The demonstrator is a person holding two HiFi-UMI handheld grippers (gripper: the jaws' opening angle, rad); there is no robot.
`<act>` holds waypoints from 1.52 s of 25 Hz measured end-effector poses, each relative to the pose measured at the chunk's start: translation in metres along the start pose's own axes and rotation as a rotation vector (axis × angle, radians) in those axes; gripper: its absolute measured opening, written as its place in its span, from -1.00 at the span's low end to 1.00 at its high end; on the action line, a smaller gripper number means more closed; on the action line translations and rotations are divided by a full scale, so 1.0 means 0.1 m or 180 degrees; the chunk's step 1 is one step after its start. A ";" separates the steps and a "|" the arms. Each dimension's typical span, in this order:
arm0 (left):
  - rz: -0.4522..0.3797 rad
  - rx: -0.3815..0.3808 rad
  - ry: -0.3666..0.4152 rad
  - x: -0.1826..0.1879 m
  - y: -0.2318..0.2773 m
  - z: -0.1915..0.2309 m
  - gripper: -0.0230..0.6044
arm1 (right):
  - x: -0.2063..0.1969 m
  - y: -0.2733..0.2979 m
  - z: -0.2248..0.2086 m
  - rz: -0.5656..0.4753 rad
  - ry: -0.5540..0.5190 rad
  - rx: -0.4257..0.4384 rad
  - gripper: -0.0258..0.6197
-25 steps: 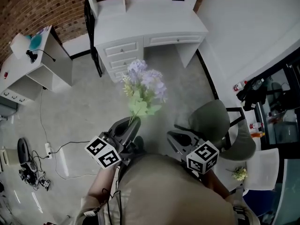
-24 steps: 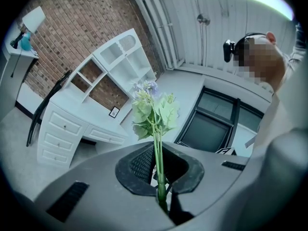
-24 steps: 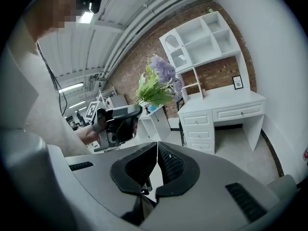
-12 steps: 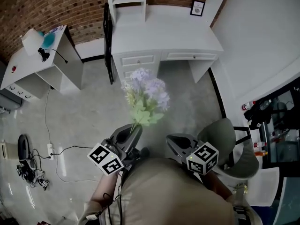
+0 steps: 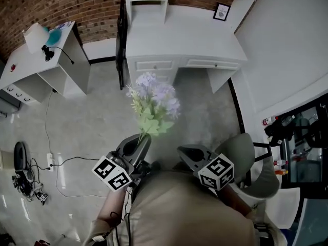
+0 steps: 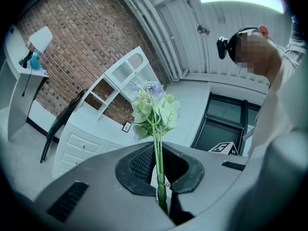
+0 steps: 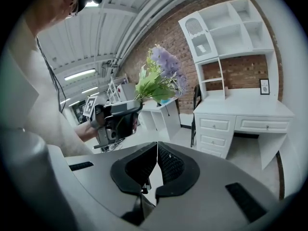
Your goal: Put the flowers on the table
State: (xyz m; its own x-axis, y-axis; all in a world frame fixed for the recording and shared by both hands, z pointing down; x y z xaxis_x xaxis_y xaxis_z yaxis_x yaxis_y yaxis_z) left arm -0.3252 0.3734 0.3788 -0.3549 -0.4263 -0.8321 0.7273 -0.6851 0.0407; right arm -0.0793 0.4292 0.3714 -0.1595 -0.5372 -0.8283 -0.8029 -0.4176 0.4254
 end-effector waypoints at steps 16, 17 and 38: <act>-0.0153 0.0478 0.0123 0.16 0.49 0.02 -0.89 | 0.35 0.17 -0.73 0.0075 -0.0165 0.0570 -0.85; -0.0138 0.0501 0.0137 0.17 0.54 0.02 -0.89 | 0.35 0.16 -0.77 0.0054 -0.0144 0.0593 -0.85; -0.0106 0.0837 0.0429 0.34 1.69 -0.32 -0.89 | 0.49 -0.24 -1.97 -0.0152 0.0127 0.0916 -0.85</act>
State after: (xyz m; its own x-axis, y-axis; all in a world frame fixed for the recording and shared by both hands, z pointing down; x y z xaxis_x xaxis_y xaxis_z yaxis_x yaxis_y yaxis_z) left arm -0.1953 0.2623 0.3396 -0.2821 -0.3309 -0.9005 0.5331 -0.8344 0.1396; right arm 0.0453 0.2687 0.3923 -0.0995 -0.5527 -0.8274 -0.9398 -0.2211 0.2607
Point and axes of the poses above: the fingertips, and each gripper's own axes: y forward along the fingers, z to its left, x out of its top, the point moved 10 cm from there along -y, backward along the fingers, and after that the axes turned 13 degrees about x, right-handed, at the moved point
